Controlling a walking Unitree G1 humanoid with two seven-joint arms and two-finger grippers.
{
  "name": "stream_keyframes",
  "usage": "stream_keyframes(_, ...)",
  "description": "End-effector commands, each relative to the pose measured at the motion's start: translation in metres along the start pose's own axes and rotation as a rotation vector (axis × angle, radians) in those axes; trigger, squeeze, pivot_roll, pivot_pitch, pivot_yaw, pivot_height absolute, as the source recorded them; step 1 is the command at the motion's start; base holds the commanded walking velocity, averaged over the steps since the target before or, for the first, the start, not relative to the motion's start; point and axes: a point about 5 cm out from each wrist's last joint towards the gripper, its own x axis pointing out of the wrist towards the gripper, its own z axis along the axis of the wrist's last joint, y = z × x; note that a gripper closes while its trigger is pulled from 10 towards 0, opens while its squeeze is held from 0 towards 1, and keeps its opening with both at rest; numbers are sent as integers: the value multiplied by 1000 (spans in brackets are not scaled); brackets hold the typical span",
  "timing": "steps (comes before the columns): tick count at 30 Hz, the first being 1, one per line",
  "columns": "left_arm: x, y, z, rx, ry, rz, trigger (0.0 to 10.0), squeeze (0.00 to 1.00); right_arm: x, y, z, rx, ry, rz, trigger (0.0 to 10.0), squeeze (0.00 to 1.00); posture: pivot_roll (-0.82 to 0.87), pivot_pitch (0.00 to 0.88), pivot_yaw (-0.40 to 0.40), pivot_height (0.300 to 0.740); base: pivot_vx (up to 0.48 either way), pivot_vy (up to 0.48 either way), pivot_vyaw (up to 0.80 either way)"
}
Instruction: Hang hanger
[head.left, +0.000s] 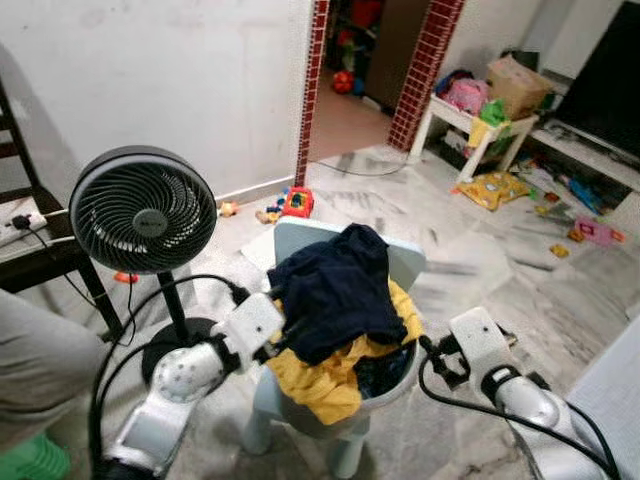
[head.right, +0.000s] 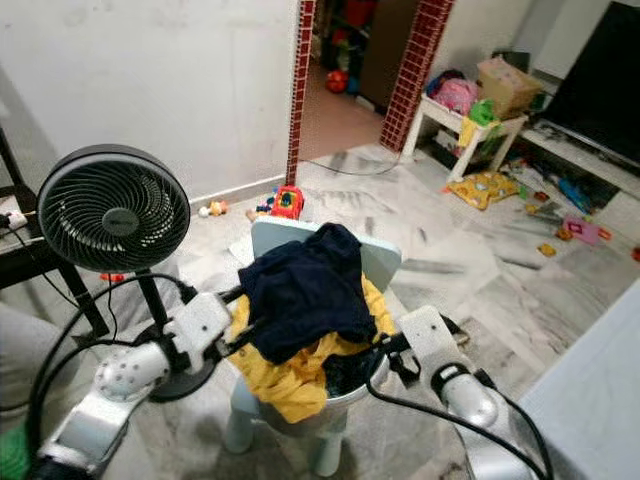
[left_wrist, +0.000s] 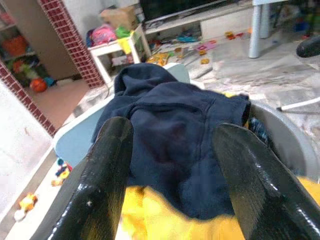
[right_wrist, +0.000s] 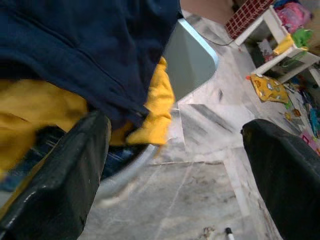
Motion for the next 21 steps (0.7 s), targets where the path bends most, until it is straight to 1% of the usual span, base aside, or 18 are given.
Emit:
stream_keyframes(1, 0, 4, 4, 16, -5, -3, 10000, 0, -1, -5, 1, -8, 0, -12, 10000, 0, 119, 0, -123, 740, 0, 0, 0)
stream_keyframes(13, 2, 6, 4, 7, -5, 3, 10000, 0, -1, -6, 2, -5, -5, -23, 10000, 0, 118, 0, -122, 740, 0, 0, 0)
stream_keyframes(15, 2, 7, 3, -17, 2, 3, 10000, 0, -1, -6, 2, -4, -6, -26, 10000, 0, 116, 0, -121, 740, 0, 0, 0)
stream_keyframes(16, 3, 10, 3, -44, 1, 12, 10000, 0, -1, -6, 2, -1, -9, -29, 10000, 0, 115, 0, -120, 740, 0, 0, 0)
stream_keyframes(17, 3, 11, 2, -49, 0, 15, 10000, 0, -1, -6, 2, 0, -9, -30, 10000, 0, 114, 0, -119, 740, 0, 0, 0)
stream_keyframes(19, 4, 13, 1, -92, 10, 31, 10000, 0, -2, -7, 2, 6, -12, -38, 10000, 0, 114, 0, -119, 740, 0, 0, 0)
stream_keyframes(20, 6, 17, 0, -143, 24, 67, 10000, 0, -3, -7, 1, 14, -12, -43, 10000, 0, 111, 0, -119, 740, 285, 386, 0)
stream_keyframes(21, 7, 19, -1, -178, 29, 81, 10000, 0, -4, -7, 0, 13, -9, -43, 10000, 0, 108, 0, -118, 740, 285, 386, 0)
